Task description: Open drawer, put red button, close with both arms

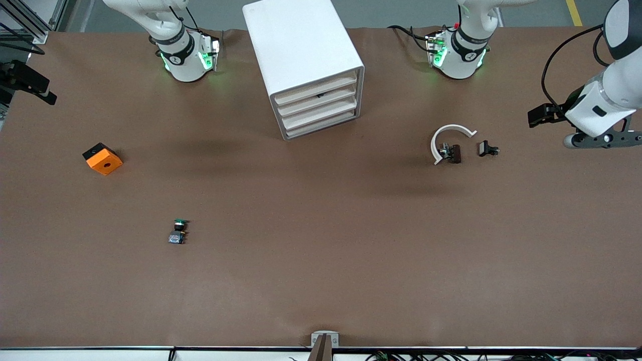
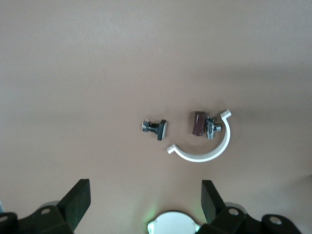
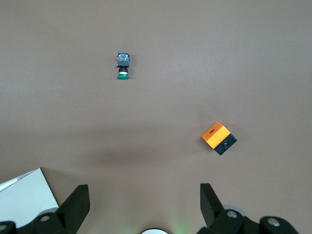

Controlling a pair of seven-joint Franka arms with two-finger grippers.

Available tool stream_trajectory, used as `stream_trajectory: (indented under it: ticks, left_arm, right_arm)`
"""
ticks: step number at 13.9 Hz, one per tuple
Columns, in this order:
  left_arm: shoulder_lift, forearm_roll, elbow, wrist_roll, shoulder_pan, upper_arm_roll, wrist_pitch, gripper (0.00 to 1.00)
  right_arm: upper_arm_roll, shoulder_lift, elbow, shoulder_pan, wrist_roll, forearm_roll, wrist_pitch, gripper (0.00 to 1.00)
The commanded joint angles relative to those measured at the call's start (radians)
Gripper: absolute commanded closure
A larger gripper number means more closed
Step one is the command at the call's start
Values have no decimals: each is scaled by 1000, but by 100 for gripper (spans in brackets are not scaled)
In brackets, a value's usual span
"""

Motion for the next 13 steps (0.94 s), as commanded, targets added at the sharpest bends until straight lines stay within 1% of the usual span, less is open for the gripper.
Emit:
stream_trajectory:
  ticks: [1, 4, 8, 10, 12, 13]
  left_arm:
    - [-34, -16, 26, 20, -7, 9, 38, 0]
    - [8, -56, 144, 20, -7, 9, 34, 0]
    - [22, -60, 223, 11, -9, 9, 27, 0]
    - [26, -95, 264, 8, -1, 22, -8, 0]
    - [63, -154, 327, 3, 17, 37, -29, 0]
    - [83, -150, 367, 2, 19, 37, -64, 0]
  right_arm:
    - [-11, -27, -27, 18, -8, -3, 10, 0]
    - [-12, -28, -27, 9, -8, -3, 13, 0]
    - [-11, -28, -26, -5, -8, -3, 23, 0]
    - [-11, -30, -26, -3, -8, -2, 19, 0]
    - [-11, -28, -26, -5, -8, -3, 16, 0]
    - [-11, -28, -26, -5, -8, -3, 11, 0]
